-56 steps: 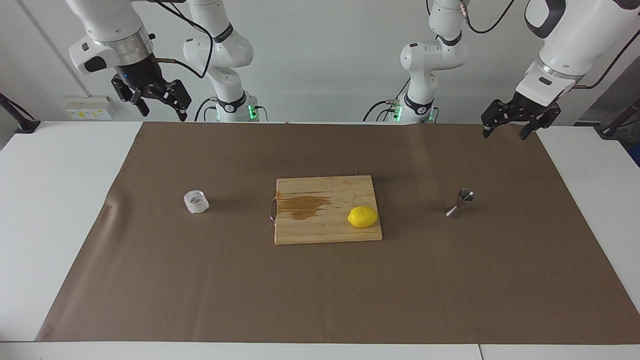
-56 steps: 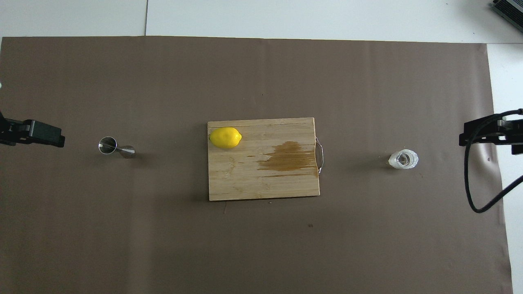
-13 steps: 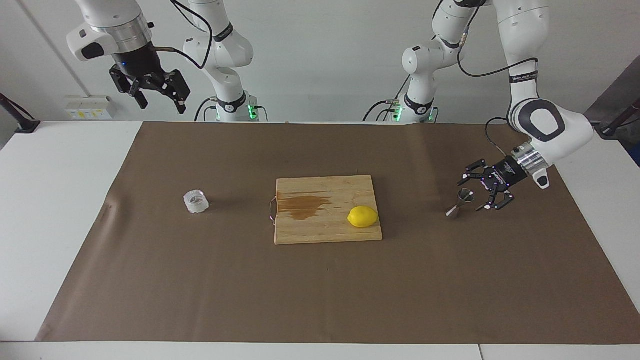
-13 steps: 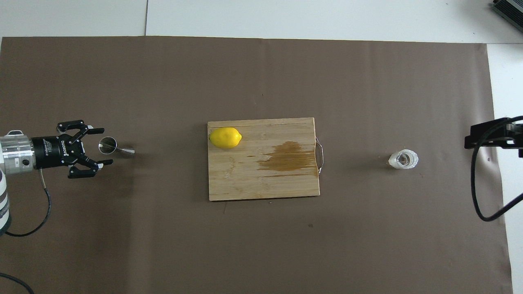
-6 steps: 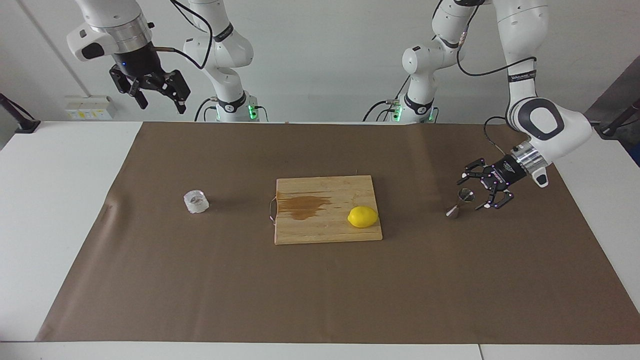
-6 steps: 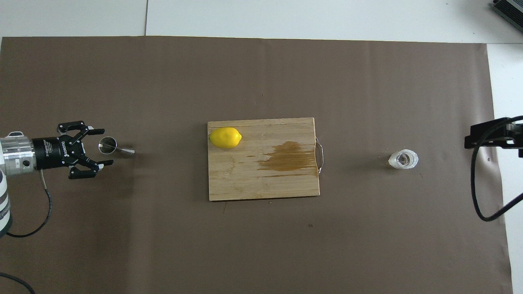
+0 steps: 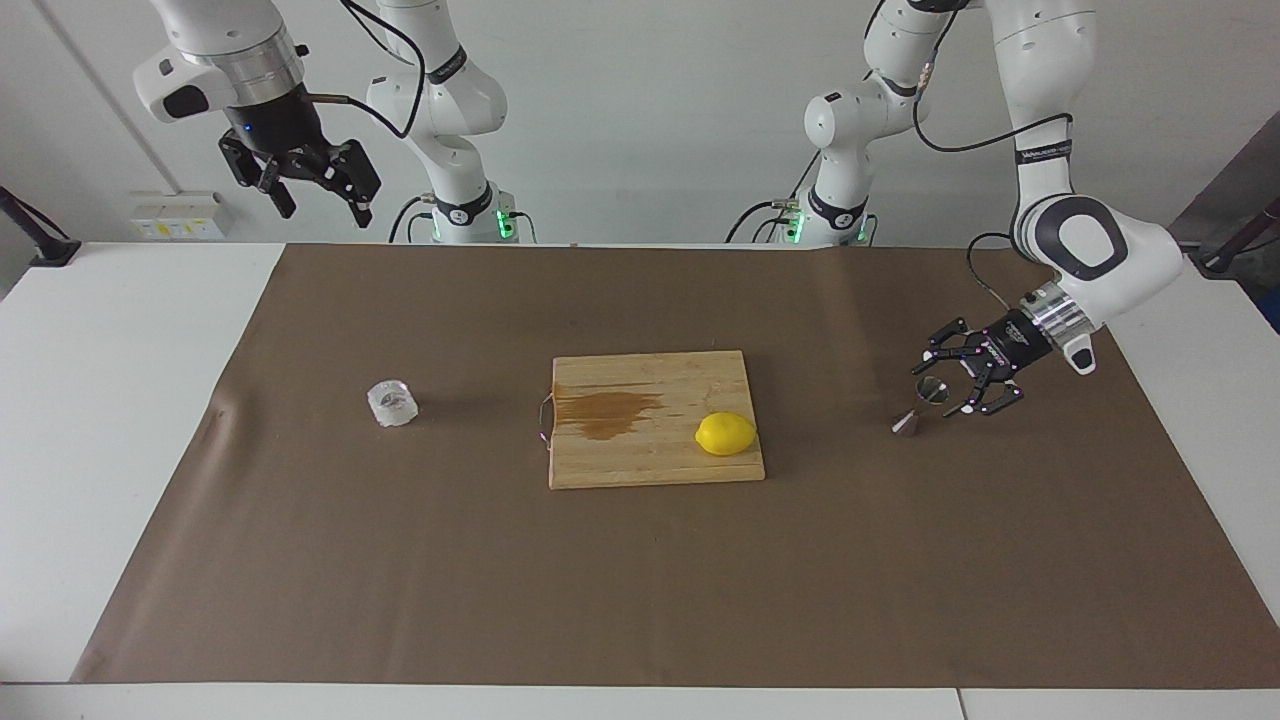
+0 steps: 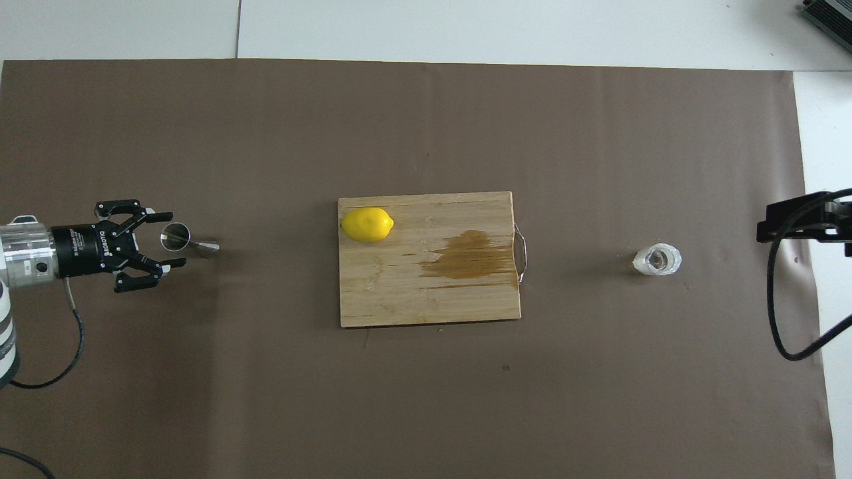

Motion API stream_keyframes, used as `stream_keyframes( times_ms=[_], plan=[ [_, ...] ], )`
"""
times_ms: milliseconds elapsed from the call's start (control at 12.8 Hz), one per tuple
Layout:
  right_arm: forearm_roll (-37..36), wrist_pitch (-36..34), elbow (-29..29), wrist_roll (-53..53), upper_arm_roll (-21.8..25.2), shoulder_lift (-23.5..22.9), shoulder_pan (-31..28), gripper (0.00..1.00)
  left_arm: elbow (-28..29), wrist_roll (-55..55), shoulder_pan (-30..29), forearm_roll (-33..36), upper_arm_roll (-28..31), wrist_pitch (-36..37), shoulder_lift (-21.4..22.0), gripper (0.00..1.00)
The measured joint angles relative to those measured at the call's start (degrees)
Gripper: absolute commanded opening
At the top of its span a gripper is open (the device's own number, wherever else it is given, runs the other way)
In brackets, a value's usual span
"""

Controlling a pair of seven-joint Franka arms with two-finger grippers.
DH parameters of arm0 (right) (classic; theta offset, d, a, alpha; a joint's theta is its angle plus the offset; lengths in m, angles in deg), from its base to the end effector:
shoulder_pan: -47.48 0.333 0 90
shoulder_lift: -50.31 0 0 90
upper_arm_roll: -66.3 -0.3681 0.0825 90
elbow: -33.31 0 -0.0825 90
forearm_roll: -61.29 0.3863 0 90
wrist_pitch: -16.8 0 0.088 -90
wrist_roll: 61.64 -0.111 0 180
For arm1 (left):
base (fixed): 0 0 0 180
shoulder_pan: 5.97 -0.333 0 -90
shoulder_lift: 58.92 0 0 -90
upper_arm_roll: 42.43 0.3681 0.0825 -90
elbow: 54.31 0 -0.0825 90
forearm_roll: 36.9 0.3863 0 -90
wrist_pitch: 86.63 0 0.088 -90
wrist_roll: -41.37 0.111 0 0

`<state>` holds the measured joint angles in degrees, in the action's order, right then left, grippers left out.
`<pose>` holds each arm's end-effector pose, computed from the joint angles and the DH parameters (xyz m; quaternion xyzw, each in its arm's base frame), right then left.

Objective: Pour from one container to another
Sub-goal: 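Close the left gripper around the metal jigger, then lift the jigger with the left gripper and carry it over the board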

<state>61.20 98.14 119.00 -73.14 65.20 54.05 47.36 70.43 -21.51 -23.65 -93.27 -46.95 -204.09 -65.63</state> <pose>0.5160 0.0091 0.7295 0.9958 -0.0918 -0.0051 0.0020 0.5413 0.0778 0.3861 0.5234 0.7480 -0.2637 0.3116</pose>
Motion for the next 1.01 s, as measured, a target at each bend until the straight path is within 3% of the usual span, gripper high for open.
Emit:
stream_keyframes(
  times_ms=[234, 390, 468, 546, 1014],
  plan=[
    [0.00, 0.00, 0.00, 0.00, 0.00, 0.00, 0.00, 1.00, 0.00, -0.03, 0.00, -0.01, 0.01, -0.01, 0.01, 0.53],
    [0.00, 0.00, 0.00, 0.00, 0.00, 0.00, 0.00, 1.00, 0.00, -0.03, 0.00, -0.02, 0.01, -0.01, 0.02, 0.32],
    [0.00, 0.00, 0.00, 0.00, 0.00, 0.00, 0.00, 1.00, 0.01, -0.03, 0.00, -0.03, 0.01, -0.03, 0.03, 0.10],
    [0.00, 0.00, 0.00, 0.00, 0.00, 0.00, 0.00, 1.00, 0.01, -0.03, 0.00, -0.03, 0.01, -0.04, 0.03, 0.00],
    [0.00, 0.00, 0.00, 0.00, 0.00, 0.00, 0.00, 1.00, -2.33, -0.53, 0.13, -0.34, -0.68, 2.03, 0.17, 0.00]
  ],
)
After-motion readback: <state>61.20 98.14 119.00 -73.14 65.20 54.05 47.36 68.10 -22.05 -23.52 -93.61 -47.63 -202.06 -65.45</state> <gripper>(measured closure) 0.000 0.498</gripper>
